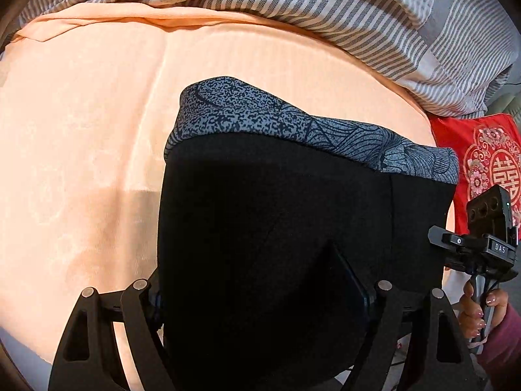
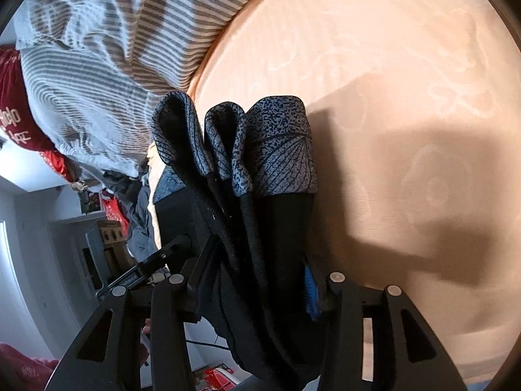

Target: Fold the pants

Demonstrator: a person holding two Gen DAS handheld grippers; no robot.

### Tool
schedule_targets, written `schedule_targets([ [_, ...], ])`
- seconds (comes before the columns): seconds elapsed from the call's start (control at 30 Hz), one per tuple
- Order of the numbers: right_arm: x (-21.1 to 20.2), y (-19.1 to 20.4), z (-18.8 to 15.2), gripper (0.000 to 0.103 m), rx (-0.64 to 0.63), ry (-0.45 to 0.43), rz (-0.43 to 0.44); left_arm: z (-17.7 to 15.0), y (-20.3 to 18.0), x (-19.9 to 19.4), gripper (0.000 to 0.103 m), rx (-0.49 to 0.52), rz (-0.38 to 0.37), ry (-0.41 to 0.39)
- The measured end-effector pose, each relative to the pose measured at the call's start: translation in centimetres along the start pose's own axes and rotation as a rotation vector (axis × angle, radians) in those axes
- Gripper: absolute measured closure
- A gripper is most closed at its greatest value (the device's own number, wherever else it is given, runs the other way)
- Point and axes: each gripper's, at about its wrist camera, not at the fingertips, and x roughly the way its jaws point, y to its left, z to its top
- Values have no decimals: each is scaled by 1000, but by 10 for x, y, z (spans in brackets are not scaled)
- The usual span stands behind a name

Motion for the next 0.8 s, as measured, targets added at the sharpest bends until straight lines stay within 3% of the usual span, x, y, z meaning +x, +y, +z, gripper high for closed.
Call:
schedule_targets([
  [0.17,-1,4,-2,48,5,-6,-36,0,-2,-3,17,-4,42,11],
  [0.43,-12,21,-7,46,-6,-25,-173,-7,-10,-21,17,40,192,-18],
  [0.67,-35,30,-21,46,11,-83,-259,-10,-7,-44,17,28,245,-60],
  [0.7,-37,32,-24,47,9,-89,-280,-11,-7,-47,17,29,245,-63],
  [0.8,-40,45,-32,63,-37,-97,-347,-14,-11,-56,17,34,256,-75],
])
